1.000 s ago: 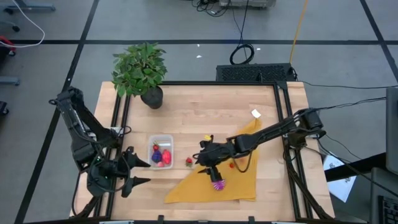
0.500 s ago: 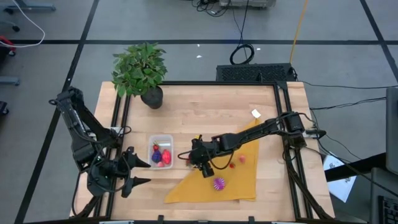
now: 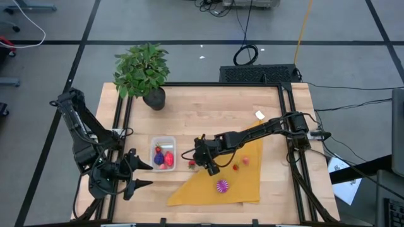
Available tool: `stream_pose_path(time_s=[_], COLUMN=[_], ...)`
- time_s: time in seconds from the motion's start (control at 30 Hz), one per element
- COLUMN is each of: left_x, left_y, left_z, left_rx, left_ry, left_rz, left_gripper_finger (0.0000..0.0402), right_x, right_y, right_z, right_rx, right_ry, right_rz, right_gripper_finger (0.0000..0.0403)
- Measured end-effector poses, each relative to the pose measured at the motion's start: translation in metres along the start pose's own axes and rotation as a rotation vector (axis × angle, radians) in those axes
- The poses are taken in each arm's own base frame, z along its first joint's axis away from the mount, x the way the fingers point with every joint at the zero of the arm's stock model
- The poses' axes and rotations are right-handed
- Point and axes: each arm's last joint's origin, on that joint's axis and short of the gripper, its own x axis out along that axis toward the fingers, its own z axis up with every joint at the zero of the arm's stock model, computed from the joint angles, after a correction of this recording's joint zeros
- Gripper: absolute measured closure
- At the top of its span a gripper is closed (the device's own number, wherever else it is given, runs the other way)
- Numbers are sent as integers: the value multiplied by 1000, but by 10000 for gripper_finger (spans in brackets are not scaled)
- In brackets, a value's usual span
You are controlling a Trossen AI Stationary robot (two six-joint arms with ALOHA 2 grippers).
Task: Pick and placing Produce into tupperware
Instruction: Put the left red strawberry into the transparent bin
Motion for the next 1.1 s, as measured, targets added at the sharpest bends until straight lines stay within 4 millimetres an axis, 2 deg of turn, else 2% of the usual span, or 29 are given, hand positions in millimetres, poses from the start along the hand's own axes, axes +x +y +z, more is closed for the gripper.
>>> stream_pose_path(time_s=[0.17,0.33,0.7,0.77,0.93,1.1], left_x=[0,0,0,0,0,0], left_y=[0,0,0,0,0,-1], left_z=[0,0,0,0,0,0], left_rx=[-5,-21,-25,-25,-28,-36], left_ry=[-1,-15,-14,-13,-12,1], left_rz=[0,6,4,4,-1,-14], left_gripper_finger=[121,121,121,121,121,121], right_x=[0,0,-20,-18,10,20], right_y=[1,0,-11,-13,-16,-17], right_z=[-3,2,39,43,40,35], right_rx=[-99,-117,-173,-178,-234,-297], right_ry=[33,-22,-113,-114,37,184], right_rz=[11,-6,-44,-48,-1,2], right_gripper_finger=[213,213,213,213,213,213])
